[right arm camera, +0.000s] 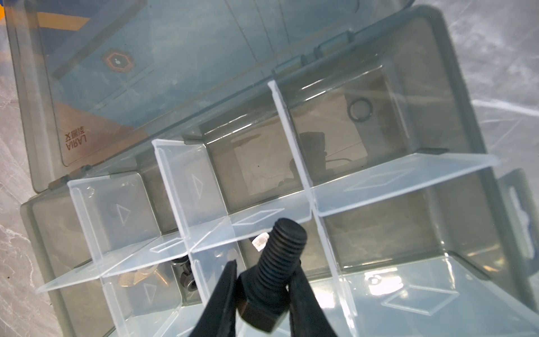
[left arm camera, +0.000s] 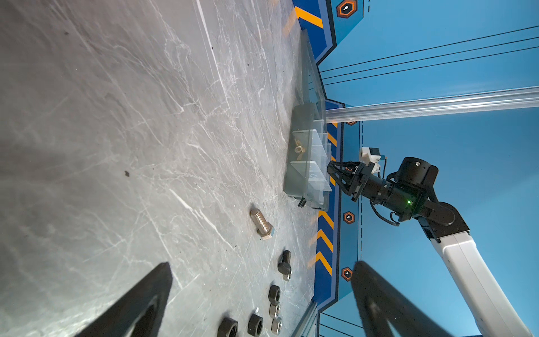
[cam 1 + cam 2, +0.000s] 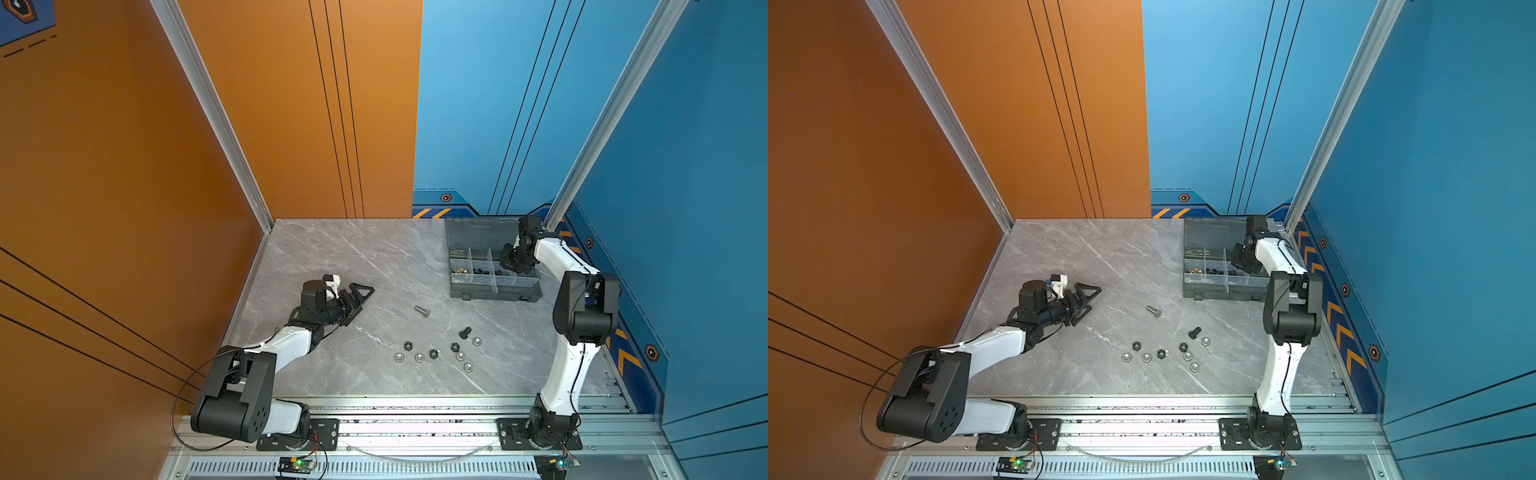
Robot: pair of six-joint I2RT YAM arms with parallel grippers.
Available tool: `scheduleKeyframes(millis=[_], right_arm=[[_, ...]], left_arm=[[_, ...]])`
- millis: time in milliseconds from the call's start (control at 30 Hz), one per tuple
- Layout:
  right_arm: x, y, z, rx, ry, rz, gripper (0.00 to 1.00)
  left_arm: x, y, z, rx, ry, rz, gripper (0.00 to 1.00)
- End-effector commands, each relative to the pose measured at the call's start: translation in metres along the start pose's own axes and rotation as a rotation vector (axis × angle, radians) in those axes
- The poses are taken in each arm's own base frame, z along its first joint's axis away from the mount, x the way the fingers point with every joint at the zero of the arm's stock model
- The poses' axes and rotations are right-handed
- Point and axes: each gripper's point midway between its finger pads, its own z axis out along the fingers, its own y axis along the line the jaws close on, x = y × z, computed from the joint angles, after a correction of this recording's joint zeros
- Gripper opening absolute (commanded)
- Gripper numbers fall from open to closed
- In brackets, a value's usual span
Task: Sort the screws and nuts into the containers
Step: 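Lower the bolt into the compartment beside the other bolt and open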
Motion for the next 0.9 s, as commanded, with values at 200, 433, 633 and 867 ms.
scheduleKeyframes(millis=[200,433,633,867], right_arm=[[0.01,-0.004,0.005,0.031,0.037,-0.029,0.15],[0.014,-0.003,0.004,0.031,0.044,-0.037,0.22],[0.017,-0.004,0.004,0.032,0.051,-0.04,0.33],[0.018,-0.003,0.003,0.033,0.054,-0.048,0.47]], left_arm=[[-0.005,-0.006,0.001,0.016,-0.002,0.006,0.98],[-0.005,-0.009,0.0,0.023,-0.003,0.01,0.98],[-0.004,-0.008,0.0,0.02,-0.002,0.008,0.98],[-0.003,-0.009,0.001,0.021,0.003,0.011,0.98]])
